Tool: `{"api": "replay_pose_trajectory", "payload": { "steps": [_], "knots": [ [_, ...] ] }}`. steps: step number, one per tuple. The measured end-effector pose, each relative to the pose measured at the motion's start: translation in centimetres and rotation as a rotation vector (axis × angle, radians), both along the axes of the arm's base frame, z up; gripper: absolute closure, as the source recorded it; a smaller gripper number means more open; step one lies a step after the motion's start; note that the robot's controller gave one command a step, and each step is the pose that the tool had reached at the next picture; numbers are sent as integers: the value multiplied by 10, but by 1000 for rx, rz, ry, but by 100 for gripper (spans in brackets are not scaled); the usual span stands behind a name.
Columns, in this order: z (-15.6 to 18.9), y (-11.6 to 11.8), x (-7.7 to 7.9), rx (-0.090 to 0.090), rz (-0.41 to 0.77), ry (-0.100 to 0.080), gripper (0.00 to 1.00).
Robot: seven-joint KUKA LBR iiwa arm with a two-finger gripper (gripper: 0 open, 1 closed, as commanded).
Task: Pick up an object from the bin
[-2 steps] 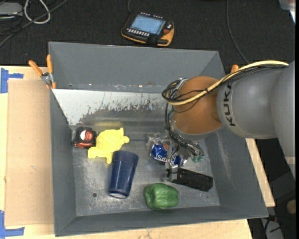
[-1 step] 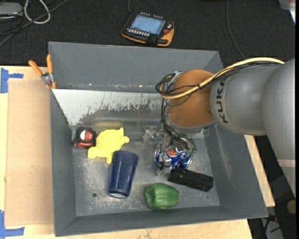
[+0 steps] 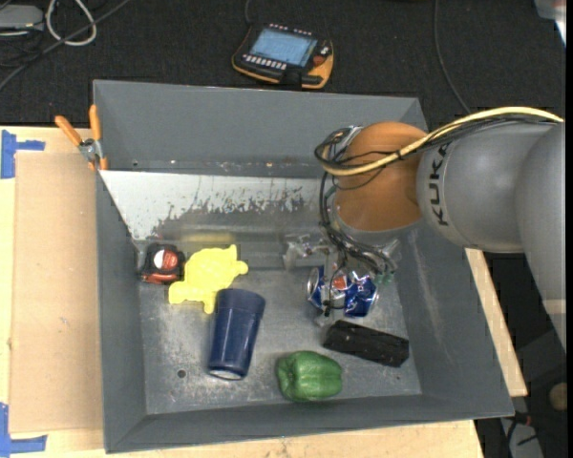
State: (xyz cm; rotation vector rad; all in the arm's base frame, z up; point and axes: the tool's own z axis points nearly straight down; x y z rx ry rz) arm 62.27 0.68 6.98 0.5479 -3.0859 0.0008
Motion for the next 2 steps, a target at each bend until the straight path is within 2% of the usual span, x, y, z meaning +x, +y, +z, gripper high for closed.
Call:
{"api": "replay_pose_trajectory", "payload": {
  "steps": [1,2],
  "knots": [
    [0,-10,-2,5,-50,-4,0],
    [0,0,0,4,-10,0,100]
  ]
}}
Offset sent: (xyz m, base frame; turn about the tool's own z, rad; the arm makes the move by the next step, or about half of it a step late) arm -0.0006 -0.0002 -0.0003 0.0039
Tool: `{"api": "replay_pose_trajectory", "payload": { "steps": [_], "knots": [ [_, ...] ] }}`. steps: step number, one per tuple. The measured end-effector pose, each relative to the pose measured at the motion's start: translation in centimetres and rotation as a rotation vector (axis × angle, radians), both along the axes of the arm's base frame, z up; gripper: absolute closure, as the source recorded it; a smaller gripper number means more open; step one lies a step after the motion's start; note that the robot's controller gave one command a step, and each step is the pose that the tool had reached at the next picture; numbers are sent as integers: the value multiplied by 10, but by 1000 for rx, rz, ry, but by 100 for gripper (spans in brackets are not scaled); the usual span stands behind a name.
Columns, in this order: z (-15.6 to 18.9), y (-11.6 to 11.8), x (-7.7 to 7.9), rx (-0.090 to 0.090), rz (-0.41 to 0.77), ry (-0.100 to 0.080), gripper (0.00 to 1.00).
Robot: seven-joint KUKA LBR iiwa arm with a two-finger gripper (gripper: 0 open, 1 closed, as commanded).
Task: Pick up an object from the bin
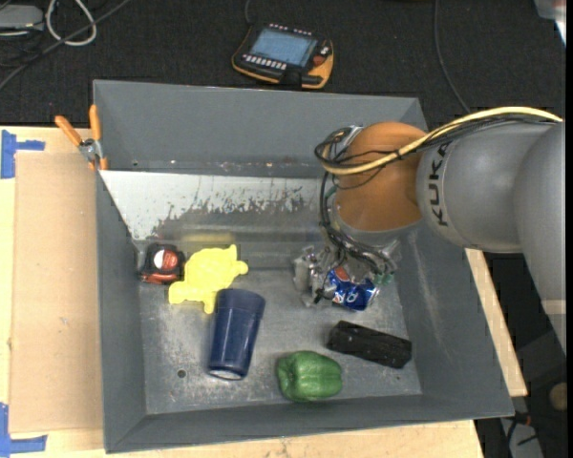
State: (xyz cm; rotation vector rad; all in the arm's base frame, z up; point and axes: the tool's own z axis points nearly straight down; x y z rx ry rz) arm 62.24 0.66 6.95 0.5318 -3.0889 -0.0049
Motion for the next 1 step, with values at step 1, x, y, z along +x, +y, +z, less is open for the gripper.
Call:
{"api": "replay_pose_trajectory", "payload": {
  "steps": [1],
  "knots": [
    [0,0,0,0,-1,0,100]
  ]
}}
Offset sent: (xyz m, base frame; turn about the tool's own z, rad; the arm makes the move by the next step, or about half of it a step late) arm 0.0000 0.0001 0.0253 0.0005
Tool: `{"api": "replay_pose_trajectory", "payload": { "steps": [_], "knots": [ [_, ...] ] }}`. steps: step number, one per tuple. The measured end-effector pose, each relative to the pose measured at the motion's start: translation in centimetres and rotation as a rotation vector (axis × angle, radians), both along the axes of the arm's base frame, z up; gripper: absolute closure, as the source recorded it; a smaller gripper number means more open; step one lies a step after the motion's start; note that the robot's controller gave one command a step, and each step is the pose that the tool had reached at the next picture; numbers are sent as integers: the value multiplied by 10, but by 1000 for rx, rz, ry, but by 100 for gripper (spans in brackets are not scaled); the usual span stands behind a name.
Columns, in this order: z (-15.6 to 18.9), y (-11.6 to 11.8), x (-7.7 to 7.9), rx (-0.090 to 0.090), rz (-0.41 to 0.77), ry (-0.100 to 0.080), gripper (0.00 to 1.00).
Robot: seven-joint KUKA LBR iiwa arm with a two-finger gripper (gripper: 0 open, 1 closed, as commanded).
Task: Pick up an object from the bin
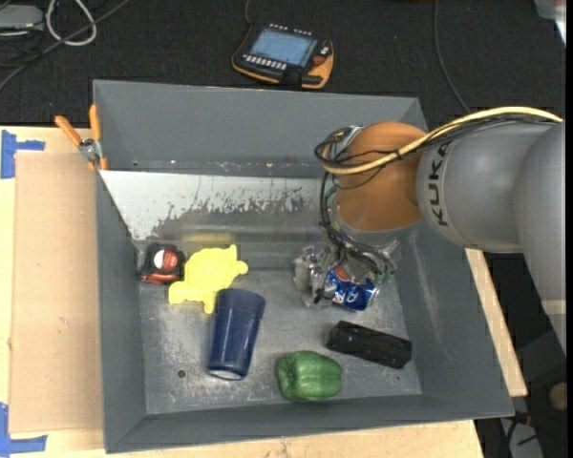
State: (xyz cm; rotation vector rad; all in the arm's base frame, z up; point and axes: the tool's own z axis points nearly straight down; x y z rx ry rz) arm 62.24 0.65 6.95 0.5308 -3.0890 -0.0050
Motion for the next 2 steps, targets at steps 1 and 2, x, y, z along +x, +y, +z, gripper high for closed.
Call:
{"api": "replay_pose_trajectory", "payload": {
  "steps": [1,2],
  "knots": [
    [7,0,-1,0,-1,3,100],
    [48,1,-3,1,-3,9,100]
  ]
}}
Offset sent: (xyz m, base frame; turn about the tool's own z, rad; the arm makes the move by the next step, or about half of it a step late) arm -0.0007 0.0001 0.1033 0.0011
